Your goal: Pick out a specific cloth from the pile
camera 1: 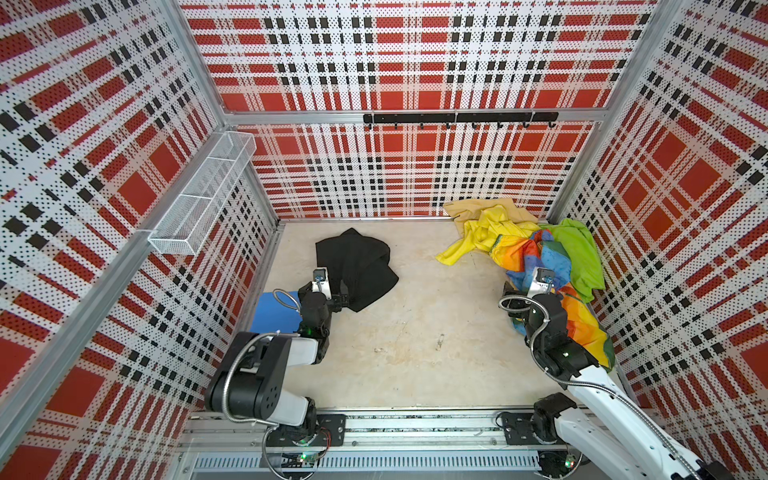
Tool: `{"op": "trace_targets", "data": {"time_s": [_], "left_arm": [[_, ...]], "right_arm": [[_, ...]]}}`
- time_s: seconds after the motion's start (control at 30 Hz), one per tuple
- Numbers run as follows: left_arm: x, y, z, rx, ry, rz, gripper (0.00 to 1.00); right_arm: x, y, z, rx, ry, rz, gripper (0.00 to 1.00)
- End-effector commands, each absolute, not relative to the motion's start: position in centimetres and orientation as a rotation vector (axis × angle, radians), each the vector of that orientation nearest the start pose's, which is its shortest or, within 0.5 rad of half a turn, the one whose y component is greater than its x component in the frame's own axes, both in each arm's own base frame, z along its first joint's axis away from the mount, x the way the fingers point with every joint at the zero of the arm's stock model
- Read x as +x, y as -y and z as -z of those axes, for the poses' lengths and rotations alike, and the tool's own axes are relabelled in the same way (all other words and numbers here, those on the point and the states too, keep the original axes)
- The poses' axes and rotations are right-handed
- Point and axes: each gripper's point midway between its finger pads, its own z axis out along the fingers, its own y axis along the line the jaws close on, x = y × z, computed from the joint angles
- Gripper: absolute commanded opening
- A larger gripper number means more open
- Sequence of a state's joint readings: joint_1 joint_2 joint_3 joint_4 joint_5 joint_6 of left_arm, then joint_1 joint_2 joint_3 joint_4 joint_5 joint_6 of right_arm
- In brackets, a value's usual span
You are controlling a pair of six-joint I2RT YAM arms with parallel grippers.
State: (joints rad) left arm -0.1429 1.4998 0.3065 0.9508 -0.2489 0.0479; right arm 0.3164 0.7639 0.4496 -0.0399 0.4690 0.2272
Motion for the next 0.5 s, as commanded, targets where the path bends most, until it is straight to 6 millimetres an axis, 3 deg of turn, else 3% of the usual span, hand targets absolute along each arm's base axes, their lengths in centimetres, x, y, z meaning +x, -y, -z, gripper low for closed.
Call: {"op": "trace_targets", "data": {"time_s": [0.0,0.07,0.17,0.47], "left_arm": [[38.5,0.1,-14.8,-0.036,-1.657,-0.168,0.99],[38.1,-0.9,-13.4,-0.067,-1.667,-0.105,0.99],[37.8,-1.5,-13.7,-0.087,-1.639,-0.076,0.99],[39.5,-1.3,-13.3,-0.071,-1.685,-0.066,0.99]], "right_arm": [[31.4,-1.7,-21.0,0.204,-1.804,0.009,1.00],[31.8,-0.3,-20.7,0.246,-1.793,0.042,1.00],[32.3,1.5,-20.1,0.280,-1.792,0.088,1.00],[33.8,5.5,-18.2,0.316,-1.742,0.227,1.00]]}}
